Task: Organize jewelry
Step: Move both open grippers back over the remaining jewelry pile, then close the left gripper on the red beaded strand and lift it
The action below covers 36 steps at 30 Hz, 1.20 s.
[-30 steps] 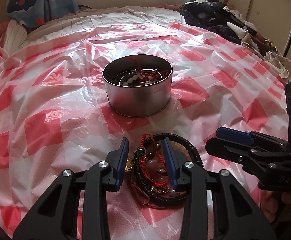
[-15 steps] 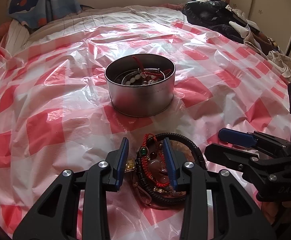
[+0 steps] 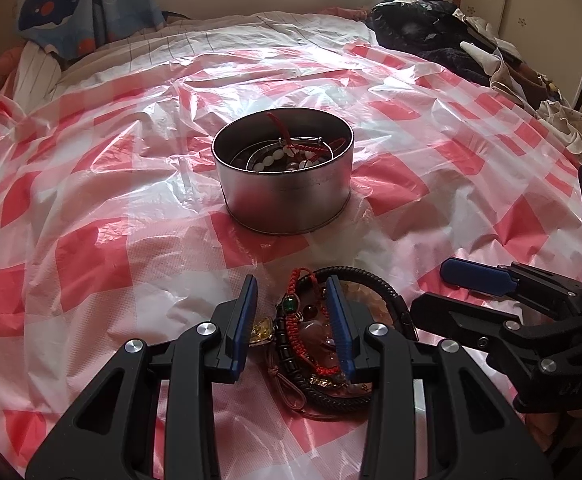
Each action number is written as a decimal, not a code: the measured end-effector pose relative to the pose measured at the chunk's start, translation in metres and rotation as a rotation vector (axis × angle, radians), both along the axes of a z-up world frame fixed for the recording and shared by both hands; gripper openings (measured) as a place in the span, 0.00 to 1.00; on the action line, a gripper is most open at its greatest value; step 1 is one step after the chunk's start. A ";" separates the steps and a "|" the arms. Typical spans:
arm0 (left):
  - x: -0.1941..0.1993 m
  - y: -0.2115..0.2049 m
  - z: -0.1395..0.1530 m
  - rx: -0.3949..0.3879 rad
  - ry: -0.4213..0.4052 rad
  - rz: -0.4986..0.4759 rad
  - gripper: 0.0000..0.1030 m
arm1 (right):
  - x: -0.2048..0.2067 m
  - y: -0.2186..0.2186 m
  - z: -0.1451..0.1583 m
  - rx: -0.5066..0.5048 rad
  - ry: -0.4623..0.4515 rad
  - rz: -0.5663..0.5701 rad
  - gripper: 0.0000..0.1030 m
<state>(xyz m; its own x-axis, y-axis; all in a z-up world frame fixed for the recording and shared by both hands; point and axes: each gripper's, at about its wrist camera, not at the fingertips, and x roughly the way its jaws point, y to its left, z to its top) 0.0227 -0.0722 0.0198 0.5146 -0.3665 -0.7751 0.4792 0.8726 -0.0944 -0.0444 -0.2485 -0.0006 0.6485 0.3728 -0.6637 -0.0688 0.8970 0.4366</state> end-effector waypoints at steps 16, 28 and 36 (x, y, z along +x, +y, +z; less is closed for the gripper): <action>0.003 0.023 0.018 -0.172 0.048 0.024 0.07 | -0.001 0.005 -0.002 -0.016 -0.002 0.005 0.64; 0.005 0.058 0.051 -0.309 0.002 0.087 0.07 | 0.012 0.034 0.002 -0.067 -0.010 0.128 0.48; 0.005 0.058 0.053 -0.289 -0.006 0.083 0.07 | 0.021 0.033 -0.006 -0.036 0.041 0.132 0.16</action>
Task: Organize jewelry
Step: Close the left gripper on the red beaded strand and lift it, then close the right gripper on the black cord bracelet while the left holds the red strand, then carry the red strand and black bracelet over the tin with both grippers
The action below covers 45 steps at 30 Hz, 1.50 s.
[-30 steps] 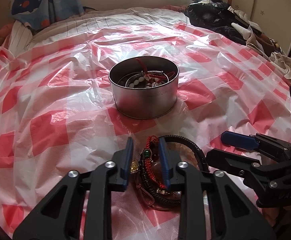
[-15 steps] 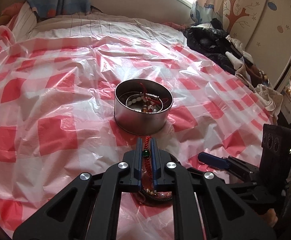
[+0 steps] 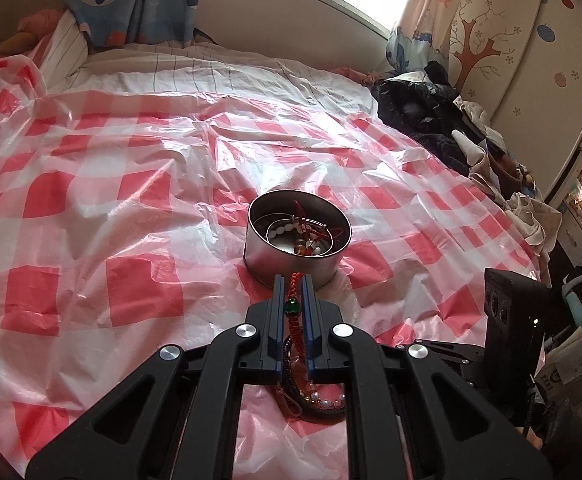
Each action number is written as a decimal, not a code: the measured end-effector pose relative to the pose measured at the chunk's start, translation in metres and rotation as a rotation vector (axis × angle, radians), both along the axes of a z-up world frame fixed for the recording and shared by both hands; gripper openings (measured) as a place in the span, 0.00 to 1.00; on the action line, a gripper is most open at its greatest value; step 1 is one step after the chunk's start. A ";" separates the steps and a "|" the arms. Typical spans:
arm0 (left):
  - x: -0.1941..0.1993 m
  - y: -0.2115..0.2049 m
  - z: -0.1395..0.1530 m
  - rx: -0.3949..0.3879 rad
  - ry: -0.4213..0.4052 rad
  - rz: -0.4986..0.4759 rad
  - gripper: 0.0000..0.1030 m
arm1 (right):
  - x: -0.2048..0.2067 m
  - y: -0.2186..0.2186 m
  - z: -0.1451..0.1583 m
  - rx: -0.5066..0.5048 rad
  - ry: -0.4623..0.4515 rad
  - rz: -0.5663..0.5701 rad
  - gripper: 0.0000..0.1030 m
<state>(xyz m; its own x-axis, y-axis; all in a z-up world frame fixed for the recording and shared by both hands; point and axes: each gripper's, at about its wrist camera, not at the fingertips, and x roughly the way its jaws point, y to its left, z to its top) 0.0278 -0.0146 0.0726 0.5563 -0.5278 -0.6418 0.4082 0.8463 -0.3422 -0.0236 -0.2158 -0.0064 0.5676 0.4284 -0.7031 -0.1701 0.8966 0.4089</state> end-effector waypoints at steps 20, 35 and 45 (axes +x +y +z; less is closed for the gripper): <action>0.000 -0.007 -0.008 0.014 0.014 -0.002 0.07 | -0.009 -0.047 0.020 -0.003 -0.068 -0.178 0.10; -0.001 -0.013 -0.009 0.048 -0.001 -0.011 0.07 | -0.014 -0.047 0.029 0.012 -0.130 -0.181 0.10; -0.002 -0.014 -0.007 0.069 -0.016 -0.008 0.07 | -0.014 -0.045 0.028 0.014 -0.128 -0.178 0.10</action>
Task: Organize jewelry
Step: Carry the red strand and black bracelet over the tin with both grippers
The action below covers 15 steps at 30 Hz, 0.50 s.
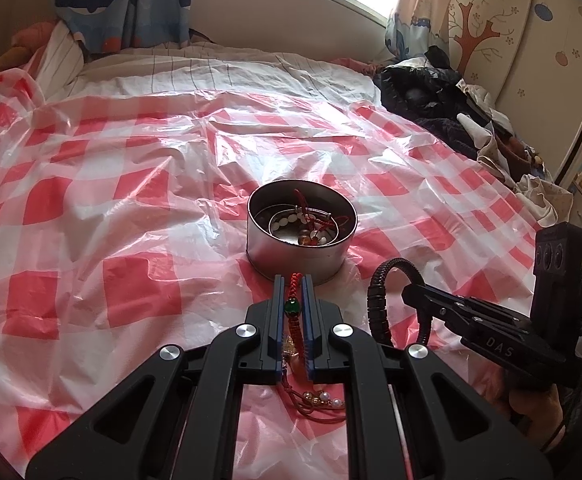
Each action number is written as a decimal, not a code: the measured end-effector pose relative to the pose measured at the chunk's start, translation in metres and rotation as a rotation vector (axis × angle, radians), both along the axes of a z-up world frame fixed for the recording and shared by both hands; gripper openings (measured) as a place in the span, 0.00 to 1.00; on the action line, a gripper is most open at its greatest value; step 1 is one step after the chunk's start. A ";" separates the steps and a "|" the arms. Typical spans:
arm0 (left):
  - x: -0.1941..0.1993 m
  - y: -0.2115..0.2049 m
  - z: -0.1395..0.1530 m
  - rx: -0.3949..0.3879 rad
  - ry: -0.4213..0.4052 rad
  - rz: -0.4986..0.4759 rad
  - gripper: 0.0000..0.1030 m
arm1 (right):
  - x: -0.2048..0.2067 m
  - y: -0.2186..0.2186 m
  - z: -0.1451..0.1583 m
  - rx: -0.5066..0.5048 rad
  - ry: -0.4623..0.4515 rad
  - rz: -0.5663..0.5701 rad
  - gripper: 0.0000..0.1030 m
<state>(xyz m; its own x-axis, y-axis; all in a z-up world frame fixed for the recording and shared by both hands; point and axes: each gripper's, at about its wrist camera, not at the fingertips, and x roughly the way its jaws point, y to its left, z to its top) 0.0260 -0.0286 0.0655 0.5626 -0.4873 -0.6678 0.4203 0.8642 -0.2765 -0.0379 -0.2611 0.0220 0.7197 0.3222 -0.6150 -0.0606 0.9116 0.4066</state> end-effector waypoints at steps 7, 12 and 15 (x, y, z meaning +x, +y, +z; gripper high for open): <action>-0.001 -0.002 0.001 0.023 -0.012 -0.003 0.07 | 0.000 0.000 0.000 0.001 -0.001 0.000 0.10; -0.002 -0.003 0.000 0.037 -0.021 -0.002 0.07 | 0.001 0.000 -0.001 0.002 0.001 0.001 0.10; -0.002 -0.004 0.000 0.051 -0.028 -0.002 0.07 | 0.001 0.000 -0.001 0.002 0.001 0.000 0.10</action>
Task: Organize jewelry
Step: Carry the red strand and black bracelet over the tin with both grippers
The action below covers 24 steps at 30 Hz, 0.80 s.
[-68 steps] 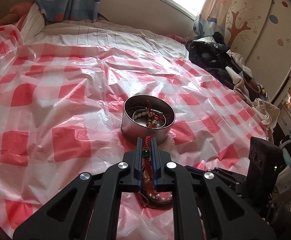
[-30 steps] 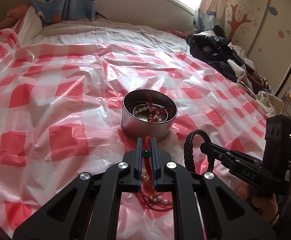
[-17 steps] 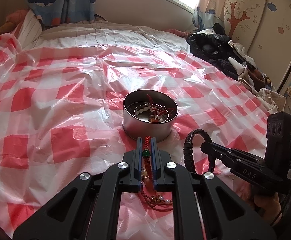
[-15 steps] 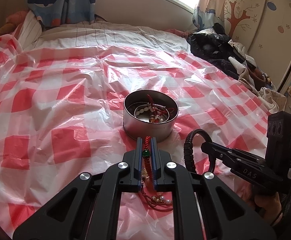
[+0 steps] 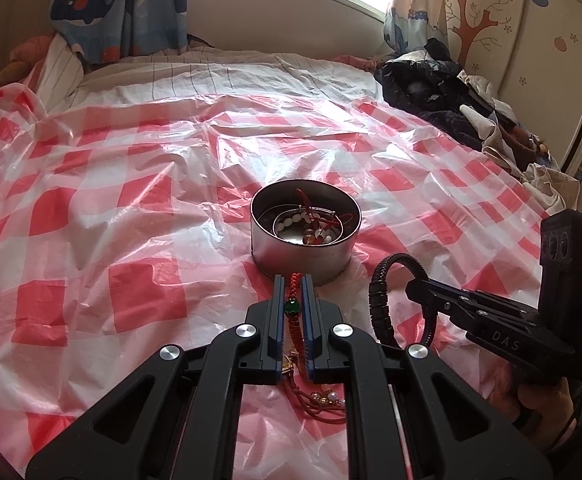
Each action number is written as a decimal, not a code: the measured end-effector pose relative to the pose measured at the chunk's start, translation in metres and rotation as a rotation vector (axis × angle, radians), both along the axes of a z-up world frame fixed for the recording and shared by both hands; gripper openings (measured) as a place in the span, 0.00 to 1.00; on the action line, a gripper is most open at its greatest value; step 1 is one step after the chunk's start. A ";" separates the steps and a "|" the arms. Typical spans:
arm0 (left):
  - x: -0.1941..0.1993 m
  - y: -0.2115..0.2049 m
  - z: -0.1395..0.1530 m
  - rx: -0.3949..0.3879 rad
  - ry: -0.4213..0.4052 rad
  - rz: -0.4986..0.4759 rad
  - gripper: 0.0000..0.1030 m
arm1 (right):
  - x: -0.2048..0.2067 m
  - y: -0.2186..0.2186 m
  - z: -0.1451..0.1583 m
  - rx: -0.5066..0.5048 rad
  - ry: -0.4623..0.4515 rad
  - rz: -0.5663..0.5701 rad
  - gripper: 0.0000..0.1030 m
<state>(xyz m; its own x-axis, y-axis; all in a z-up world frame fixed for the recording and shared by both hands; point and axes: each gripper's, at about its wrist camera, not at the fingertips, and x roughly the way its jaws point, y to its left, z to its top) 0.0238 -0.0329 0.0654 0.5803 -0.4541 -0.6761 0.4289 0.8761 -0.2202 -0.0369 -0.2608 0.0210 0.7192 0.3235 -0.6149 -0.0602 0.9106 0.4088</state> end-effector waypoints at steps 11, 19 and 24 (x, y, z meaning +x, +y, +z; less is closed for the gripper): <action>-0.001 -0.002 0.001 0.020 -0.014 0.000 0.07 | 0.001 -0.001 0.000 0.002 -0.001 -0.001 0.10; 0.003 0.001 0.020 -0.067 -0.042 -0.026 0.07 | 0.011 0.002 0.008 -0.004 -0.013 -0.003 0.10; 0.025 -0.013 0.036 -0.104 -0.065 -0.046 0.07 | 0.023 -0.001 0.017 -0.021 -0.020 -0.021 0.10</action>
<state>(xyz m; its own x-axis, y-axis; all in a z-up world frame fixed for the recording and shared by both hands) 0.0485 -0.0459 0.1016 0.5984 -0.5469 -0.5854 0.4847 0.8290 -0.2790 -0.0142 -0.2615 0.0376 0.7381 0.2956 -0.6065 -0.0491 0.9201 0.3886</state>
